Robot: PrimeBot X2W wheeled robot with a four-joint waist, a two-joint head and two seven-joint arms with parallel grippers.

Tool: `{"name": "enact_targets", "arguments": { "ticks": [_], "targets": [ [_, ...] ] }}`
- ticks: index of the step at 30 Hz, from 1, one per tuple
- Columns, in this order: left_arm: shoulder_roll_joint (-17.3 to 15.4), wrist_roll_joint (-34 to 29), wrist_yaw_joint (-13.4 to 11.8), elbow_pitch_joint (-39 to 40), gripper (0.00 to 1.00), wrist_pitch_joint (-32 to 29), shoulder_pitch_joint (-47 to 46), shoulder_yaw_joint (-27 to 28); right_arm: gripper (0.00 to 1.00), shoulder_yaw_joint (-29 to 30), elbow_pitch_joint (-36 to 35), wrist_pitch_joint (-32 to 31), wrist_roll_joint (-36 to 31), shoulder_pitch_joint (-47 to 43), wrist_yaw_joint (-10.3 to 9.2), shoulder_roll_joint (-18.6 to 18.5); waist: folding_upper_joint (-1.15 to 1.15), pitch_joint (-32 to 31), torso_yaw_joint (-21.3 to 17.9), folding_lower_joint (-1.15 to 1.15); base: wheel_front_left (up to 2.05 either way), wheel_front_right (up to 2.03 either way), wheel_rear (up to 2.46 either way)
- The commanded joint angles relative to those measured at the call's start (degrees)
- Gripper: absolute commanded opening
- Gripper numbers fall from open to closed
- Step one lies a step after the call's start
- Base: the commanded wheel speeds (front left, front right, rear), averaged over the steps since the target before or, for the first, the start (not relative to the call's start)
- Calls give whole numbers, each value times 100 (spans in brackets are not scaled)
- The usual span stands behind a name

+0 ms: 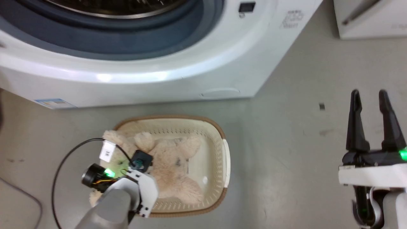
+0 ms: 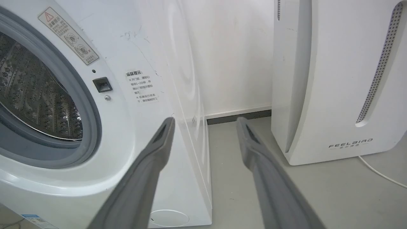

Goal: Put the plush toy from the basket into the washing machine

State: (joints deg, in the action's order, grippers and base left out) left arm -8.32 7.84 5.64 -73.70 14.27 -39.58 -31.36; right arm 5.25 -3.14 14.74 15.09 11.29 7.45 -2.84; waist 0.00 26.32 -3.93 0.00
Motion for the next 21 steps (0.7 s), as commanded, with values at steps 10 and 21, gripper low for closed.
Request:
{"name": "enact_targets", "arguments": {
  "ticks": [10,21],
  "targets": [
    [120,194,-339,1156,0,72,586,180,100,145,120,26,-98,-558,3,-4,0,-1047,448,0,0,0,0],
    [-66,158,-794,3191,0,73,1423,495,100,252,141,26,-77,-933,3,-4,0,-1495,668,0,0,0,0]
  ]
}}
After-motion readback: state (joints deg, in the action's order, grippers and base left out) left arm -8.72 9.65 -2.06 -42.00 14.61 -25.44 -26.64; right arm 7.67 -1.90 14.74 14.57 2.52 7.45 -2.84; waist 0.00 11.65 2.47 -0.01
